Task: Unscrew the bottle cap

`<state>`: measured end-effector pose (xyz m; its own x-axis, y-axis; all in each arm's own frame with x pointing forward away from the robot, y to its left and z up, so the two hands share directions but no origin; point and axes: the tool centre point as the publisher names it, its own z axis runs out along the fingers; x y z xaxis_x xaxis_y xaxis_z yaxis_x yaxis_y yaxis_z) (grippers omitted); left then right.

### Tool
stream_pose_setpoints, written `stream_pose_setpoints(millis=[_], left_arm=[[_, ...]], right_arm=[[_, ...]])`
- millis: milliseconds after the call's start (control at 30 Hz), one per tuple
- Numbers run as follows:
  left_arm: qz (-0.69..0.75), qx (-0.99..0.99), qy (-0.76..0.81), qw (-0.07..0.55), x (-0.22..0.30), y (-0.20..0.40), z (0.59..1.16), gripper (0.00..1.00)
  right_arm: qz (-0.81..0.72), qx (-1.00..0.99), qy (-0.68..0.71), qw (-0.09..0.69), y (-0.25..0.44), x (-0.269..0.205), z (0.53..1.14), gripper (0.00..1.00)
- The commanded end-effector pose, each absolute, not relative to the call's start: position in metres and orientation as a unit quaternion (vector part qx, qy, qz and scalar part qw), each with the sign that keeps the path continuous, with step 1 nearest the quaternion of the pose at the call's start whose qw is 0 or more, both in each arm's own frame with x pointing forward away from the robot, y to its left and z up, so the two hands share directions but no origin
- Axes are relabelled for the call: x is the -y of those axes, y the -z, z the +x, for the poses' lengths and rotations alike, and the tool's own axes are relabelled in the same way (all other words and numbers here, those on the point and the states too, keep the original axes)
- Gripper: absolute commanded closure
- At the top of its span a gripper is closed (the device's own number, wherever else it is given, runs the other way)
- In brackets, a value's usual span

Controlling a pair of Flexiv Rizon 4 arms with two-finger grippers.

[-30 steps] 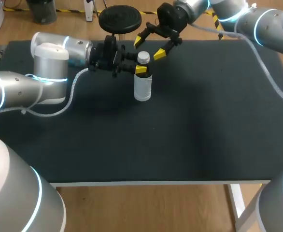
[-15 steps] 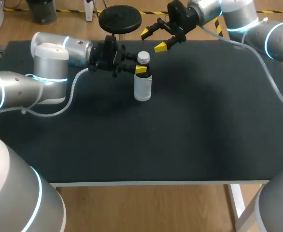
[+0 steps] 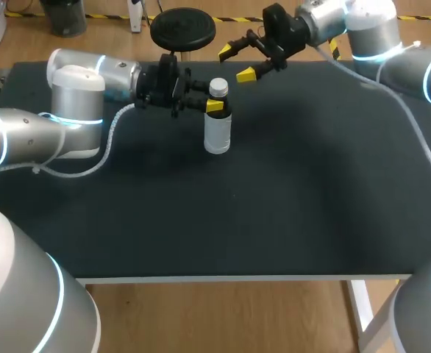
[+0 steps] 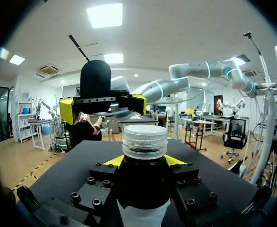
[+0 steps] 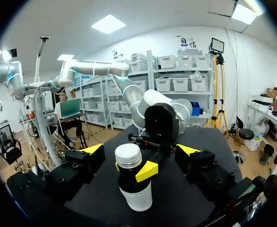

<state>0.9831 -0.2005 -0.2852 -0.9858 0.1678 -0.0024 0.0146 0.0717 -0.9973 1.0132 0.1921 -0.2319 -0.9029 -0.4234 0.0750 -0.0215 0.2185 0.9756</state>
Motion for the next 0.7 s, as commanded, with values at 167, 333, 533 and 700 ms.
stream_pose_setpoints(millis=[167, 333, 533, 700], left_arm=[[-0.064, 0.729, -0.679, 0.058, 0.2003, 0.2856, 0.9845, 1.0], [-0.064, 0.729, -0.679, 0.058, 0.2003, 0.2856, 0.9845, 1.0], [-0.064, 0.729, -0.679, 0.058, 0.2003, 0.2856, 0.9845, 1.0], [-0.064, 0.729, -0.679, 0.058, 0.2003, 0.2856, 0.9845, 1.0]], right_arm=[[-0.044, 0.78, 0.622, -0.056, 0.2329, -0.191, 1.0037, 0.0], [-0.067, 0.78, 0.617, -0.081, 0.2341, -0.1911, 1.0042, 0.0], [-0.074, 0.778, 0.618, -0.088, 0.2353, -0.1934, 1.0035, 0.0], [-0.086, 0.777, 0.616, -0.098, 0.2362, -0.1964, 1.0001, 0.0]])
